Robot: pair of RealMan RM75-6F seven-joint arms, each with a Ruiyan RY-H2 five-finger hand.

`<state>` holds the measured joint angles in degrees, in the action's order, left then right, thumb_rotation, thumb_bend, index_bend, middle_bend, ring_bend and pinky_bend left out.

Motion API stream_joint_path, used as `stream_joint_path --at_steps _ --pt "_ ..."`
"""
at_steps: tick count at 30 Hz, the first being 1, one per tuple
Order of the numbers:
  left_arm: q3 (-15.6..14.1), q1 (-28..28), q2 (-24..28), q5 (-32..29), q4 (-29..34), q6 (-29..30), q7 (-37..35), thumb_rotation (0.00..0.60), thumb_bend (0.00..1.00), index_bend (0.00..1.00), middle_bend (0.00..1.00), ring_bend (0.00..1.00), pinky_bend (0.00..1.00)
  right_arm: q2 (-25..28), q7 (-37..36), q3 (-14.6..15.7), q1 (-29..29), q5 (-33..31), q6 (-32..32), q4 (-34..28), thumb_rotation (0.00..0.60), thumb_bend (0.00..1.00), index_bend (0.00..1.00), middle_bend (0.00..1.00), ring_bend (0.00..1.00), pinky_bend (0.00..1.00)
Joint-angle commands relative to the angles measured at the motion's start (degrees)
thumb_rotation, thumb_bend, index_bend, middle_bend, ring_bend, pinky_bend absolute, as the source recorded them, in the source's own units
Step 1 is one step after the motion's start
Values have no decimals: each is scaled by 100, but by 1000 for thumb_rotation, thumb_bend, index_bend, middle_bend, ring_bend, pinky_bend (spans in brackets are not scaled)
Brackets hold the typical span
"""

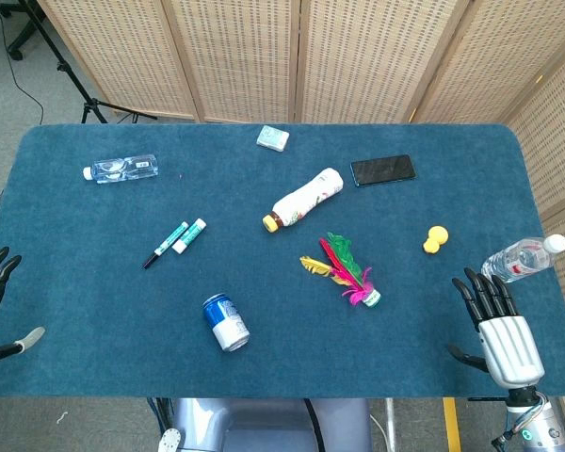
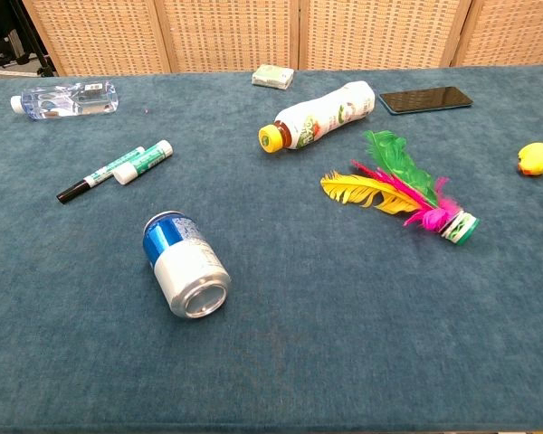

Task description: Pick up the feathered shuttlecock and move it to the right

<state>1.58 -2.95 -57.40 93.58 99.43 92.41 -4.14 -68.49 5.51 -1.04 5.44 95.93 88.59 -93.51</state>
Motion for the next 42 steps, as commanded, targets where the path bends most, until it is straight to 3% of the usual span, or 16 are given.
stream_joint_path --at_steps 1,7,12,17,22,28,34,42 --pt "1 0 -2 -5 -2 -3 6 600 0 0 0 0 0 1 -8 -1 2 -3 -6 6 600 0 46 0 0 0" --pt "-11 10 21 1 20 1 -34 600 0 0 0 0 0 -63 -69 -46 48 -95 -92 26 600 0 48 0 0 0" --pt "53 -16 44 -86 34 -12 -85 600 0 0 0 0 0 -217 -366 -265 358 -247 -430 -16 600 0 114 0 0 0" --pt "88 -58 73 -179 50 -97 -132 600 0 0 0 0 0 -320 -314 -874 1090 -1181 -1555 -470 600 0 276 0 0 0" --pt "140 -91 79 -348 72 -194 -133 600 0 0 0 0 0 -781 256 -1513 1840 -2492 -2454 -568 600 4 302 0 0 0" --pt "202 -196 54 -592 85 -447 -49 600 0 0 0 0 0 -1570 1071 -1972 2673 -3949 -3078 146 600 108 317 0 0 0" --pt "306 -276 27 -858 104 -608 12 600 0 0 0 0 0 -2264 1402 -2362 3354 -5331 -3430 867 600 237 355 0 0 0" --pt "381 -361 16 -1082 99 -786 70 600 0 0 0 0 0 -3019 1746 -2481 4062 -6103 -3562 1869 600 301 379 0 0 0"
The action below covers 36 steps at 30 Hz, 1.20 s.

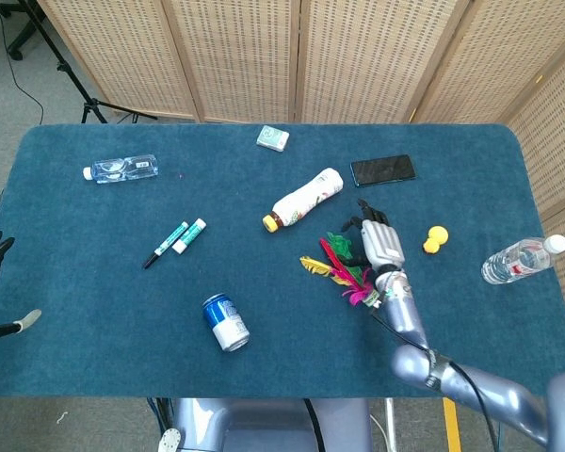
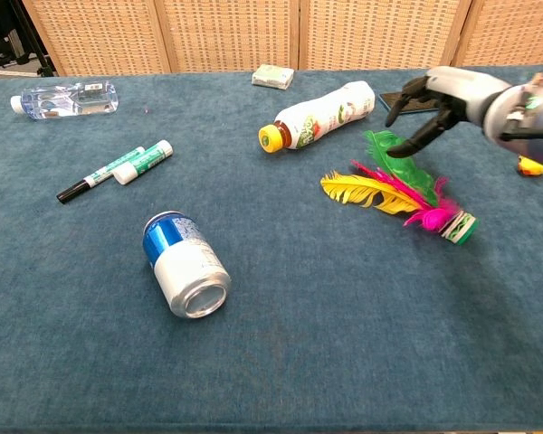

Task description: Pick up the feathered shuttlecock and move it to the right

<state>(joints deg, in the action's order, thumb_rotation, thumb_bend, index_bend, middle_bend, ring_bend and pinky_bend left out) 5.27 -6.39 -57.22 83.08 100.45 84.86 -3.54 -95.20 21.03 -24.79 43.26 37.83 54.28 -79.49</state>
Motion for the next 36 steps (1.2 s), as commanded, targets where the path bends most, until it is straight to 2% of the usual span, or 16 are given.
stream_joint_path --at_steps 1,7,19,27,29,36 --pt "18 -24 -3 -51 -6 -47 14 600 0 0 0 0 0 -435 208 -131 359 -398 -171 624 600 311 382 0 0 0" --pt "56 -42 4 -145 -20 -84 5 600 0 0 0 0 0 -572 83 -288 521 -839 -397 905 600 337 419 0 0 0" --pt "50 -81 -46 -175 -22 -146 137 600 0 0 0 0 0 -101 56 -270 480 -1212 -407 351 600 363 432 0 0 0" --pt "43 -93 -97 -179 -18 -146 252 600 0 0 0 0 0 91 64 -75 501 -1435 -451 196 600 367 491 0 0 0" --pt "47 -94 -104 -189 -19 -144 263 600 0 0 0 0 0 101 59 -7 512 -1467 -476 231 600 381 535 0 0 0" --pt "47 -101 -120 -200 -25 -150 297 600 0 0 0 0 0 109 -79 64 551 -1474 -517 300 600 449 596 0 0 0"
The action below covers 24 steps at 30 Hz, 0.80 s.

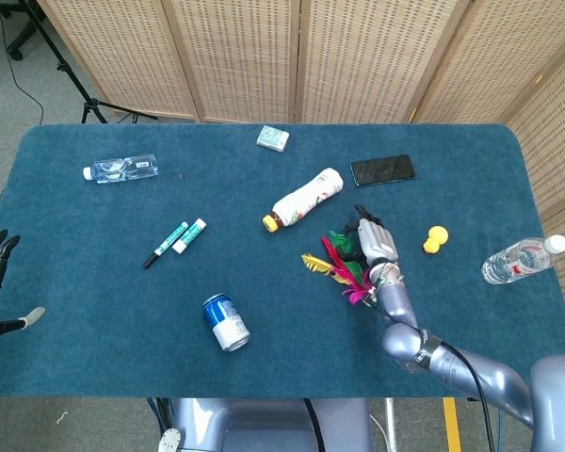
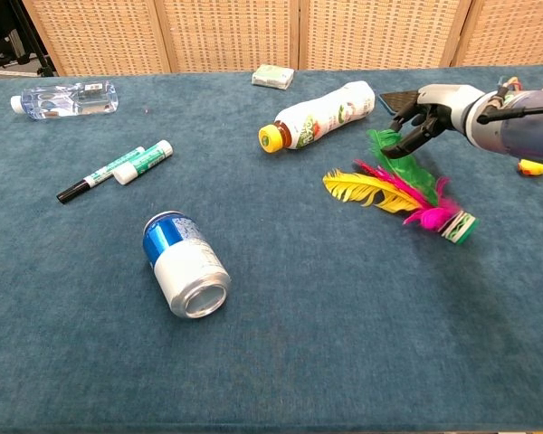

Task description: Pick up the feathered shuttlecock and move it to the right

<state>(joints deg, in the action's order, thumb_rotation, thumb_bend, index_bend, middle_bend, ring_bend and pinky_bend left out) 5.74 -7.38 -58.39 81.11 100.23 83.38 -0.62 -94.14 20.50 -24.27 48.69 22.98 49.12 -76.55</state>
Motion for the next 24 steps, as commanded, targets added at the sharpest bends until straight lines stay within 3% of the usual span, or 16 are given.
stream_joint_path --at_steps 1,6,9,16,20,24 --pt "1 -3 -5 -4 -4 -4 8 600 0 0 0 0 0 5 -51 16 9 28 6 6 600 458 613 0 0 0" --pt "-7 -4 -15 5 1 -1 34 600 0 0 0 0 0 54 -211 37 -18 180 40 -73 600 514 667 0 0 0" --pt "-12 -5 -16 8 -1 -7 34 600 0 0 0 0 0 97 -640 -40 -152 631 62 -211 600 517 687 1 0 0" --pt "-25 -7 -21 25 -3 -11 41 600 0 0 0 0 0 211 -2277 -156 -750 2538 391 -555 600 528 705 17 0 0" --pt "-40 -4 -28 57 7 -1 60 600 0 0 0 0 0 210 -3205 -20 -1090 3639 871 -551 600 548 710 25 0 0" --pt "-52 -3 -34 74 17 1 84 600 0 0 0 0 0 222 -3727 157 -1310 4234 1221 -482 600 566 719 38 0 0"
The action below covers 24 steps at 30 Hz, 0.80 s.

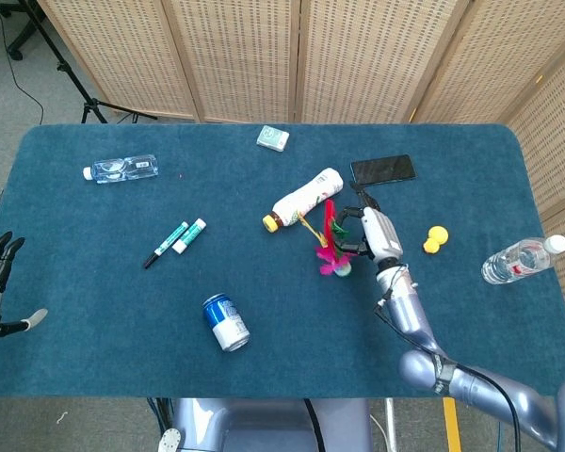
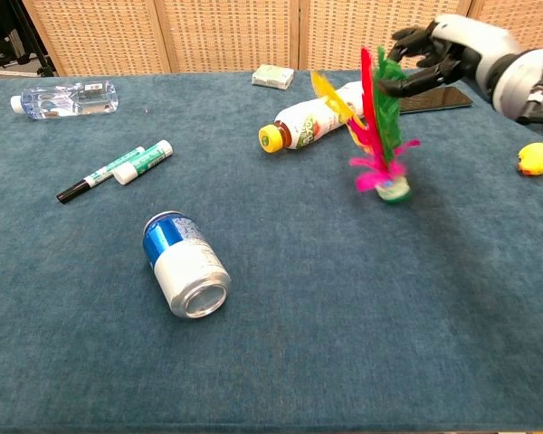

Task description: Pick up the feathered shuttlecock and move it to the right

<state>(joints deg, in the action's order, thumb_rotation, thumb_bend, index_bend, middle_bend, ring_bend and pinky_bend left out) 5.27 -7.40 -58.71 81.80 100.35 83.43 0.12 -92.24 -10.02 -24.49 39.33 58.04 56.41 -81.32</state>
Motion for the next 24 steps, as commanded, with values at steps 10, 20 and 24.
stream_joint_path --at_steps 10,20,24 --pt "-31 -2 -21 55 20 4 59 600 0 0 0 0 0 -37 -1140 583 -663 1215 775 440 600 569 723 46 0 0" --pt "-27 -12 -30 50 11 -2 70 600 0 0 0 0 0 -88 -1505 641 -734 1294 733 812 600 570 723 46 0 0" --pt "-37 -8 -38 65 17 7 90 600 0 0 0 0 0 -26 -1594 675 -783 1336 731 792 600 577 723 45 0 0"
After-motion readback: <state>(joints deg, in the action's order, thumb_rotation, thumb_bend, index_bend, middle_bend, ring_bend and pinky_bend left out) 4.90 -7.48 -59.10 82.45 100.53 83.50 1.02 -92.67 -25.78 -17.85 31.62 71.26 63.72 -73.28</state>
